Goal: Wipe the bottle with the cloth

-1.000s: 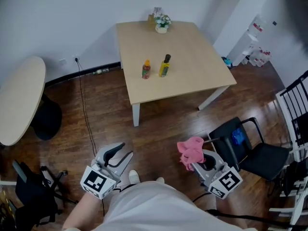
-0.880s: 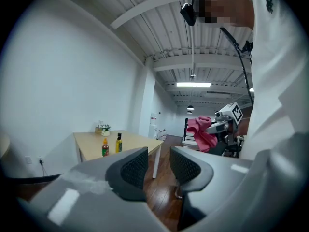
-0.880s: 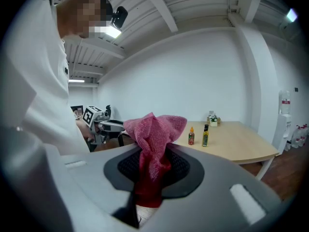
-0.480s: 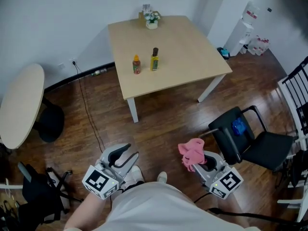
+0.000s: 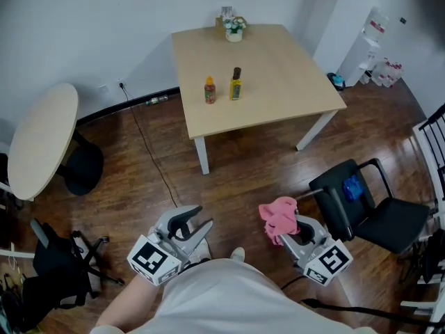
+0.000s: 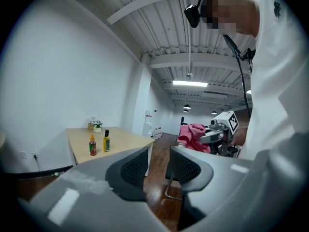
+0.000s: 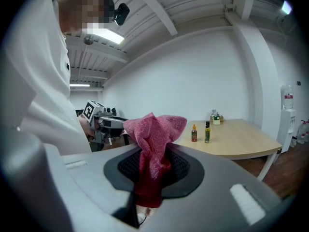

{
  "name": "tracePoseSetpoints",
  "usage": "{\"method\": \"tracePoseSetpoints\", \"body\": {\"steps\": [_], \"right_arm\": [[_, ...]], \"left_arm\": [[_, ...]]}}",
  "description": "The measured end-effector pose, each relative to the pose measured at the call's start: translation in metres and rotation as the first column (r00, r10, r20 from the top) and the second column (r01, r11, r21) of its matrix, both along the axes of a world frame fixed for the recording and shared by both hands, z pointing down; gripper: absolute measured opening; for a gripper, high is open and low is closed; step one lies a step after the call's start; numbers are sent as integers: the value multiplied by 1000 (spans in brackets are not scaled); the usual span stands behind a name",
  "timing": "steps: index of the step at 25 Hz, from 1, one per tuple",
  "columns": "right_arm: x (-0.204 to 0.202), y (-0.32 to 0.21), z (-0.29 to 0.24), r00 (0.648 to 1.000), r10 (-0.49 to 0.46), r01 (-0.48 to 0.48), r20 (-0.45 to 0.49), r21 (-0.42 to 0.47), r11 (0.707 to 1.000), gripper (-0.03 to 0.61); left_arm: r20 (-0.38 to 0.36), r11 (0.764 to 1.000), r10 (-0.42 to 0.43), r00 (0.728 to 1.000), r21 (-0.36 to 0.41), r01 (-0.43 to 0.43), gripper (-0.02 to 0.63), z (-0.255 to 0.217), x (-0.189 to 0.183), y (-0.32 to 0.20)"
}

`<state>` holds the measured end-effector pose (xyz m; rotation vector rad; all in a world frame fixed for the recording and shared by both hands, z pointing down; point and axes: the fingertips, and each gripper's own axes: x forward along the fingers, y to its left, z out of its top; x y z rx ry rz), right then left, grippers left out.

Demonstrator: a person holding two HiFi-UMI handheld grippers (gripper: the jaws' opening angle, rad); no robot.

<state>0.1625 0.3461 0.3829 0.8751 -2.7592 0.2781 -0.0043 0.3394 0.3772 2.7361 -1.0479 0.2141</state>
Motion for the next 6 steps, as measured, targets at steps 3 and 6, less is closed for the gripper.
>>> {"method": "tracePoseSetpoints", "body": {"steps": [3, 6], "right_arm": [[-2, 0, -1, 1000, -15, 15, 2, 3, 1000, 89], [-1, 1, -2, 1000, -25, 25, 0, 5, 1000, 89]], "left_arm": [[2, 1000, -10, 1000, -1, 10, 152, 2, -2, 3], [6, 1000, -21, 1000, -7, 21, 151, 4, -3, 4]]}}
